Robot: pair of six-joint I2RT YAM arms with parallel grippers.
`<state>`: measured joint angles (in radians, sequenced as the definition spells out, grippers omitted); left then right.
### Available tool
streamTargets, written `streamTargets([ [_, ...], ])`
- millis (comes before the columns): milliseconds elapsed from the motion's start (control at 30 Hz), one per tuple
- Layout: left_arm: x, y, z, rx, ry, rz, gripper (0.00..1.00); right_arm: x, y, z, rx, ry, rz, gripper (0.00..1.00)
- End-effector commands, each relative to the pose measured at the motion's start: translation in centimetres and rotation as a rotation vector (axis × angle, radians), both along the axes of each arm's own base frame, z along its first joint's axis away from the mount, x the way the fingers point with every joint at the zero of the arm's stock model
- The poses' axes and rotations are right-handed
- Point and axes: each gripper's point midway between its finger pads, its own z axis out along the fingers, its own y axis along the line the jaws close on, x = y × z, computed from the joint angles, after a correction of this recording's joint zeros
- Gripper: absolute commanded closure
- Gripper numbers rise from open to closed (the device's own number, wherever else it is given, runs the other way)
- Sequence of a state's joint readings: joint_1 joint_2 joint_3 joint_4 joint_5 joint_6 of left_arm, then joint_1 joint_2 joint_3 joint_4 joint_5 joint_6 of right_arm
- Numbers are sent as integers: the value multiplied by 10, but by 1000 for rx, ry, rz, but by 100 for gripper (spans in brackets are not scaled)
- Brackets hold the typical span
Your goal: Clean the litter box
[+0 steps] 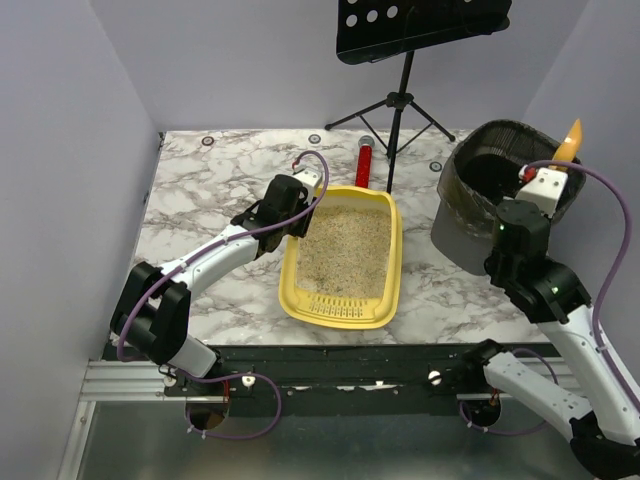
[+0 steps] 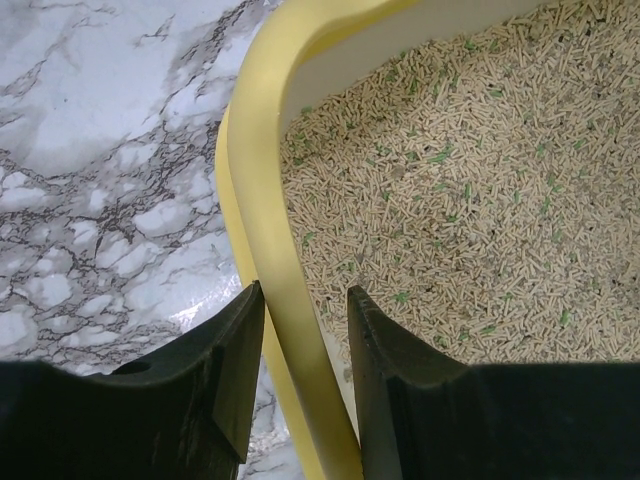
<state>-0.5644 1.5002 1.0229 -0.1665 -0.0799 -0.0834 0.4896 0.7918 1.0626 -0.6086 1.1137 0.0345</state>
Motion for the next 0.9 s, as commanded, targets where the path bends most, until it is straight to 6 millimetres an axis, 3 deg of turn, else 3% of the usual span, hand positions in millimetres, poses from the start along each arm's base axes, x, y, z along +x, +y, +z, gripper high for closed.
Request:
streamTargets([
  [0, -9, 13, -18, 50, 60, 40, 54, -11, 0, 19, 126, -120, 26, 99],
  [100, -9, 13, -19, 47, 64, 46, 54, -20, 0, 25, 188, -174, 60, 99],
  [333, -11, 14, -17, 32, 68, 62, 55, -19, 42, 44, 391, -242, 319, 99],
  [533, -11, 14, -13, 15, 69, 85, 55, -30, 57, 61, 548, -325, 406, 99],
  [867, -14, 14, -17, 1, 92, 105, 55, -36, 166, 58, 730, -137, 938, 99],
])
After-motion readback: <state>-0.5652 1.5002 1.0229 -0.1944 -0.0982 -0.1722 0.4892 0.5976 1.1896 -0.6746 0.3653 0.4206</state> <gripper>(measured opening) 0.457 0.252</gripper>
